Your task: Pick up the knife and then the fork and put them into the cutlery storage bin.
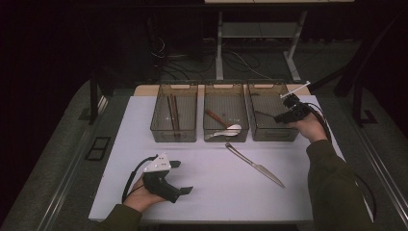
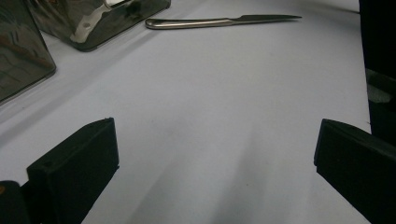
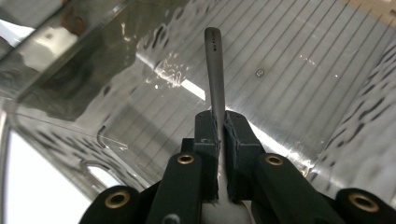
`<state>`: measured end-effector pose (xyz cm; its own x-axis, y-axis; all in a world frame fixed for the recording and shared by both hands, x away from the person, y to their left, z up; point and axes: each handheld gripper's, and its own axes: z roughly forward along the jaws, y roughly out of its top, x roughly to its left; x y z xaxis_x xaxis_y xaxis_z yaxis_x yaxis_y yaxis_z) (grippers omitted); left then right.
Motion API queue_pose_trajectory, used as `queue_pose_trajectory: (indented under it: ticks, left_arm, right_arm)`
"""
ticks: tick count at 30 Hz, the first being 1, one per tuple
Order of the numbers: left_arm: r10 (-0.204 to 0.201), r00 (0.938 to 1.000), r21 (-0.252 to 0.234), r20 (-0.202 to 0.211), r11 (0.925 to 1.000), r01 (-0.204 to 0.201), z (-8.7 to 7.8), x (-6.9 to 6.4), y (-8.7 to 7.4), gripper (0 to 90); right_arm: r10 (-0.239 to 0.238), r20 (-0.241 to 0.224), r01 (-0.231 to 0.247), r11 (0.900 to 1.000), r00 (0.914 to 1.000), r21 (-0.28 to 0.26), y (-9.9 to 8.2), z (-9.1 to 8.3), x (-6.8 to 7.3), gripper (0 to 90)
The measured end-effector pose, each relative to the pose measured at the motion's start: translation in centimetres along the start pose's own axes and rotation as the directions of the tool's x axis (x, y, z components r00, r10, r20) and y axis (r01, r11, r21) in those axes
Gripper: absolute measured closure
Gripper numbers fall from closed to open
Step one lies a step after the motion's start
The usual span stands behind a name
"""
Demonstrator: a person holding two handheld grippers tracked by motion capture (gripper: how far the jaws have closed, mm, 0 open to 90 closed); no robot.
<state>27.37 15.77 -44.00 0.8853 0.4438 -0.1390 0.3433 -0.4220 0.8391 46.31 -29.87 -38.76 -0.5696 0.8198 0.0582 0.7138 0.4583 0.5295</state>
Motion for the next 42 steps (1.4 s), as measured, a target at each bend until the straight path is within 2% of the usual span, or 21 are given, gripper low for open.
queue_pose_trajectory:
  ticks: [4, 11, 13, 15, 18, 23, 25, 32, 36, 42]
  left_arm:
    - [0.000, 1.0000, 0.000, 0.001, 1.0000, 0.000, 0.0, 0.0, 0.0, 0.0]
    - [0.002, 1.0000, -0.001, 0.001, 1.0000, -0.002, 0.0, 0.0, 0.0, 0.0]
    - [0.001, 1.0000, 0.000, 0.002, 1.0000, -0.001, 0.0, 0.0, 0.0, 0.0]
    - [0.000, 1.0000, 0.001, 0.002, 1.0000, 0.000, 0.0, 0.0, 0.0, 0.0]
    - [0.001, 1.0000, 0.001, 0.001, 1.0000, -0.001, 0.0, 0.0, 0.0, 0.0]
    - [0.000, 1.0000, 0.002, 0.000, 1.0000, 0.000, 0.0, 0.0, 0.0, 0.0]
    - [0.001, 1.0000, 0.001, 0.001, 1.0000, -0.001, 0.1, -0.1, 0.0, 0.0]
    - [0.002, 1.0000, 0.002, 0.001, 1.0000, -0.002, 0.1, -0.1, 0.0, 0.0]
    - [0.000, 1.0000, 0.001, -0.002, 1.0000, 0.000, 0.1, -0.1, 0.0, 0.0]
    - [0.002, 1.0000, 0.003, -0.004, 1.0000, -0.002, 0.0, -0.1, 0.0, 0.0]
  right_arm:
    - [-0.017, 0.004, 0.017, 0.9991, 0.9999, 0.039, 0.1, 0.8, 0.1, 84.4]
    - [-0.003, 0.004, 0.002, 0.9990, 1.0000, 0.045, 0.0, 0.9, 0.0, 83.2]
    - [0.008, 0.005, -0.008, 0.9998, 1.0000, 0.016, 0.0, 0.7, -0.1, 74.4]
    - [0.027, -0.017, -0.027, 0.9995, 0.9995, -0.017, 0.0, 0.2, -0.2, 69.0]
    - [0.036, -0.015, -0.037, 0.9972, 0.9992, -0.065, 0.1, -0.6, -0.3, 64.1]
    - [0.056, -0.047, -0.061, 0.9916, 0.9974, -0.115, -0.1, -2.1, 0.0, 54.3]
    - [0.046, -0.045, -0.052, 0.9883, 0.9979, -0.143, -0.3, -2.9, 0.2, 53.3]
    - [0.031, -0.090, -0.052, 0.9696, 0.9955, -0.239, -1.5, -5.3, 1.7, 50.1]
    - [0.015, -0.091, -0.038, 0.9650, 0.9957, -0.260, -2.3, -5.8, 2.7, 47.1]
    - [-0.037, -0.091, 0.012, 0.9655, 0.9952, -0.260, -3.6, -5.9, 4.9, 44.7]
